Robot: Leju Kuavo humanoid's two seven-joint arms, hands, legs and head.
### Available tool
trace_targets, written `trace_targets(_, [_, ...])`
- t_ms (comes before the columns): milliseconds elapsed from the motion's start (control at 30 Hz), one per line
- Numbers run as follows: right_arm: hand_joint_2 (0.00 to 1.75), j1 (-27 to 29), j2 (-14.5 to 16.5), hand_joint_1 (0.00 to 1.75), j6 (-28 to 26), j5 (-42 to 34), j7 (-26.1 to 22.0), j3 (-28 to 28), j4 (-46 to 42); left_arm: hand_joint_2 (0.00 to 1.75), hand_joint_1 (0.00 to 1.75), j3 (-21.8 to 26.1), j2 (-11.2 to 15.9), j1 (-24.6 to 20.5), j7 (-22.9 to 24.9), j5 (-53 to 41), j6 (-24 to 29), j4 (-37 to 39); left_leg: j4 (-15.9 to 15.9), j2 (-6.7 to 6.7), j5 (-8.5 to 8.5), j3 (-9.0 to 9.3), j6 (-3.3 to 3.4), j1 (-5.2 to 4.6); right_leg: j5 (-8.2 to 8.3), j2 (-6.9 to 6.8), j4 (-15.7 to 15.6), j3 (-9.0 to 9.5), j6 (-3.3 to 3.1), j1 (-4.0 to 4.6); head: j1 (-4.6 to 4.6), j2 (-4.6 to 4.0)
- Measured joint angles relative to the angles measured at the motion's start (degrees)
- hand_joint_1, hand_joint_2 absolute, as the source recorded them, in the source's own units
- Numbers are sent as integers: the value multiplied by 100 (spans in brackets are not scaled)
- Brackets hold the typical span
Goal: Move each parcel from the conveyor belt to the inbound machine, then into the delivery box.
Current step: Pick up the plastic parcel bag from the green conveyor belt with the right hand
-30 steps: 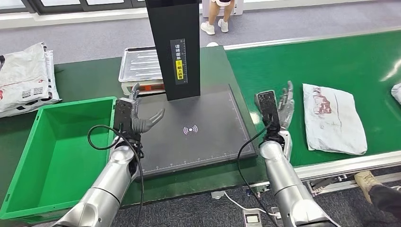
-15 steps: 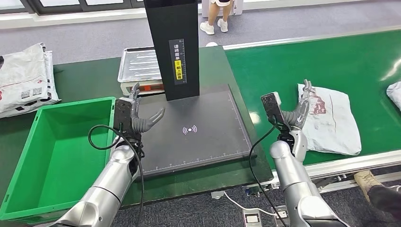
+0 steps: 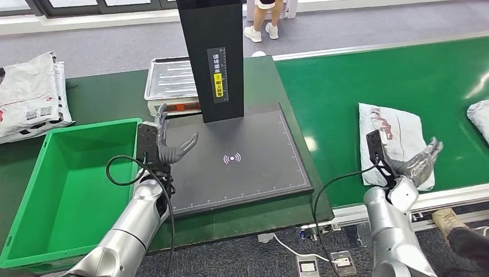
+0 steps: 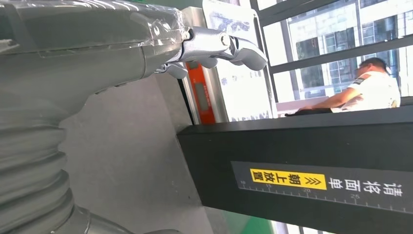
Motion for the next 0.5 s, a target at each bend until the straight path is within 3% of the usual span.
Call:
trace_targets(167, [175, 15, -283, 0, 0, 89, 227, -38, 427, 175, 0, 0, 21, 5, 0, 0, -7, -32, 0, 1, -1, 0, 2, 0, -1, 2, 1, -1, 0, 1, 0, 0])
trace_targets(500, [175, -47, -517, 0, 40, 141, 511, -52, 925, 175, 0, 0, 25, 6, 17, 0, -9, -38, 0, 3, -1, 0, 2, 0, -1, 1, 1, -1, 1, -1, 0, 0])
